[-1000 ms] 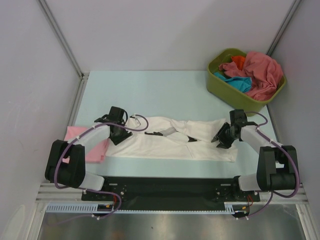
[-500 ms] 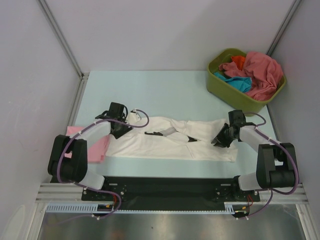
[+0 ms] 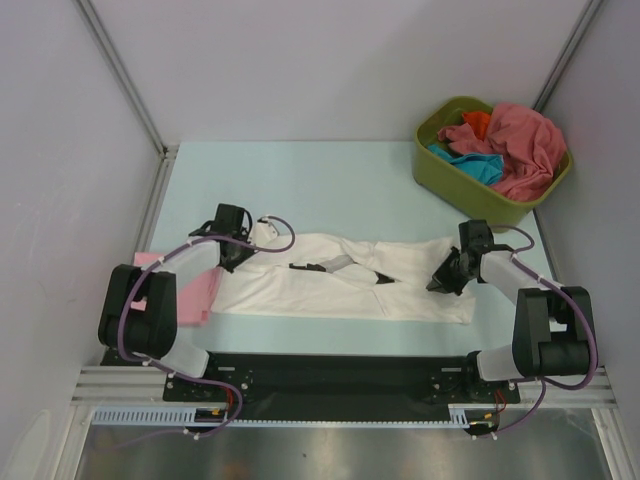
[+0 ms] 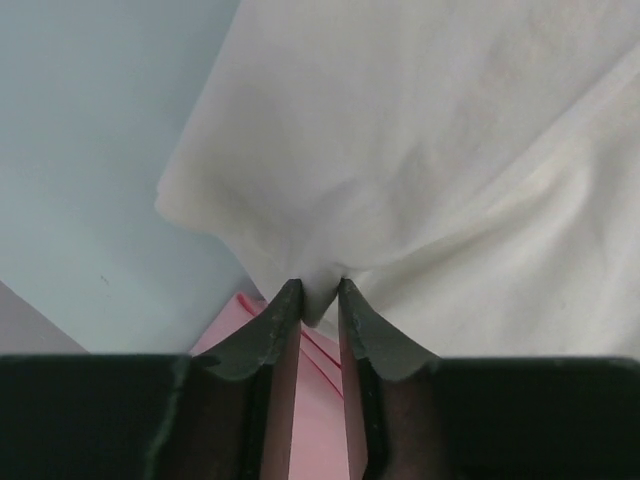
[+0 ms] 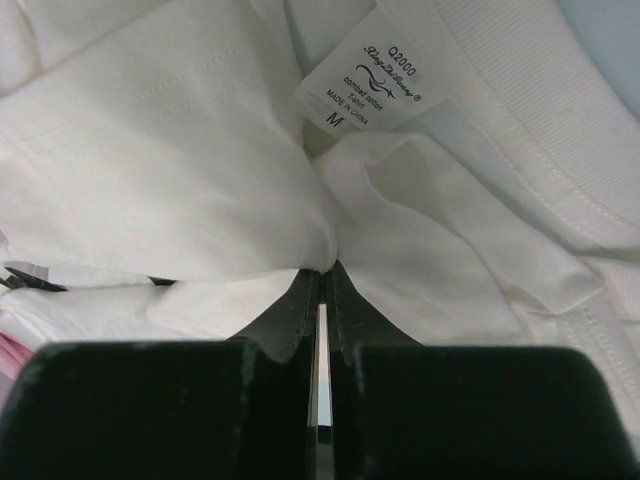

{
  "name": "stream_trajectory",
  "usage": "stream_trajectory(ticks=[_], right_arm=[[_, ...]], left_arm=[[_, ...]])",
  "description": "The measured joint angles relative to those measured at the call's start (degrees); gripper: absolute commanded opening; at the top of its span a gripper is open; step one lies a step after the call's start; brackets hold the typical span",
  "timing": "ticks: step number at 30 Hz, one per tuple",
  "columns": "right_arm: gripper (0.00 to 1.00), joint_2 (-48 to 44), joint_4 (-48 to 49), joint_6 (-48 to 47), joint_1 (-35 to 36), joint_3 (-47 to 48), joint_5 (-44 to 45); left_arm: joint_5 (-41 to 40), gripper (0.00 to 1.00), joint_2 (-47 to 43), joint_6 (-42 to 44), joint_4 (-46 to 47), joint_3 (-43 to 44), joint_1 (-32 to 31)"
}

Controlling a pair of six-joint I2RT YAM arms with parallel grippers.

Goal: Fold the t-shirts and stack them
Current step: Fold the tshirt

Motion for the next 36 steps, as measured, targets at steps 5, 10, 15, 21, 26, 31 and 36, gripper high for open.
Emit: stream_trajectory(ticks=[5,10,15,21,26,31,36], right_arm=[[0.00,-0.24,-0.68,-0.66,-0.63,0.09,0.13],[0.00,-1.77,-3.39,-2.64,-1.16,1.55,1.07],[0.00,-3.10,-6.86,-5.25,-1.27,5.60,2.01],[0.00,-3.39,-9.73,-8.22,-3.65,7.41,2.16],[0.00,-3.67,-11.23,-9.64,-5.27,7.30,2.14],[0.00,-3.76,-10.73,-9.66,-5.33,5.05,1.99],[0.27,-3.30,-10.38,-9.64,-5.38,3.02,1.90]], left_arm=[[-0.02,0.00,0.44,0.52,0.20,-0.20,0.00],[-0.04,0.00,0.37,1.62,0.35,-1.27,0.37],[0.57,0.00,-0.74,2.05,0.07,-0.76,3.04],[1.73,0.00,-1.38,3.58,-0.98,1.68,6.01],[2.93,0.00,-1.57,5.05,-2.34,1.90,7.26],[4.09,0.01,-1.57,5.49,-3.32,1.77,7.34],[4.96,0.28,-1.57,6.10,-4.76,1.51,7.34]])
